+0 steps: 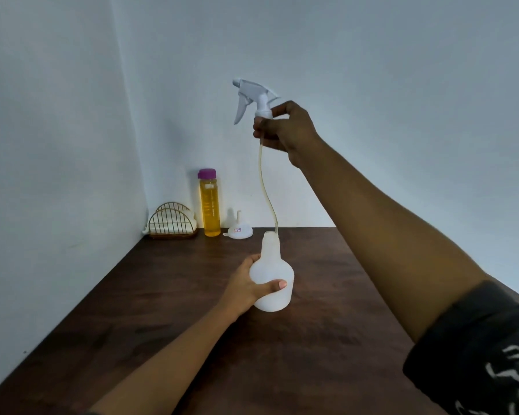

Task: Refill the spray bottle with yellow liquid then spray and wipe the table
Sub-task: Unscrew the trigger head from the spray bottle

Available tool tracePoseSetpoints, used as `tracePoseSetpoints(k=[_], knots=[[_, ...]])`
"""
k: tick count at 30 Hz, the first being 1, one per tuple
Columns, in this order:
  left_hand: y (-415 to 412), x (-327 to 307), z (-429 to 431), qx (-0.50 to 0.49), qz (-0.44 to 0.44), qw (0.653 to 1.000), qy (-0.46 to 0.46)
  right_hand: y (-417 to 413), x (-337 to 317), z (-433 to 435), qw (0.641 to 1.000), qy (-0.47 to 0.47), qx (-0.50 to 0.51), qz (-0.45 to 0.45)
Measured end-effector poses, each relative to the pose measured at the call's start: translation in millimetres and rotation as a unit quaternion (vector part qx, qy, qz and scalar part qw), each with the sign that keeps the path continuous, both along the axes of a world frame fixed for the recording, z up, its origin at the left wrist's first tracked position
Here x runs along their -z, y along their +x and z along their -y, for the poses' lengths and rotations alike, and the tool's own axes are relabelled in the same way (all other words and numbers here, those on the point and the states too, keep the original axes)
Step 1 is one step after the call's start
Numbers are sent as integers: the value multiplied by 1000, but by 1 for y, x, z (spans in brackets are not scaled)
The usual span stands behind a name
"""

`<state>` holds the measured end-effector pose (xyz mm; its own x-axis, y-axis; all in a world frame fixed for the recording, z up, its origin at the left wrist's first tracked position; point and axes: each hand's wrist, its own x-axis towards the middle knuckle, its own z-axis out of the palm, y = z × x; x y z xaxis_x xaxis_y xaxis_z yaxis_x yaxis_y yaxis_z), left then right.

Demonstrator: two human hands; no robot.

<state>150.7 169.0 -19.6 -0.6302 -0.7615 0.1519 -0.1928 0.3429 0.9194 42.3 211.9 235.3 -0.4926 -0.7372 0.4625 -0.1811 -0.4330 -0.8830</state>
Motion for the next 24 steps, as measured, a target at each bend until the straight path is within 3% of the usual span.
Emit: tracePoseSetpoints(k=[19, 24], knots=[[4, -9, -8, 14, -1, 998, 65, 6, -39, -49, 1000, 28, -1, -11], [3, -7, -12, 10, -13, 997, 79, -13, -27, -81, 995, 95, 9, -27]])
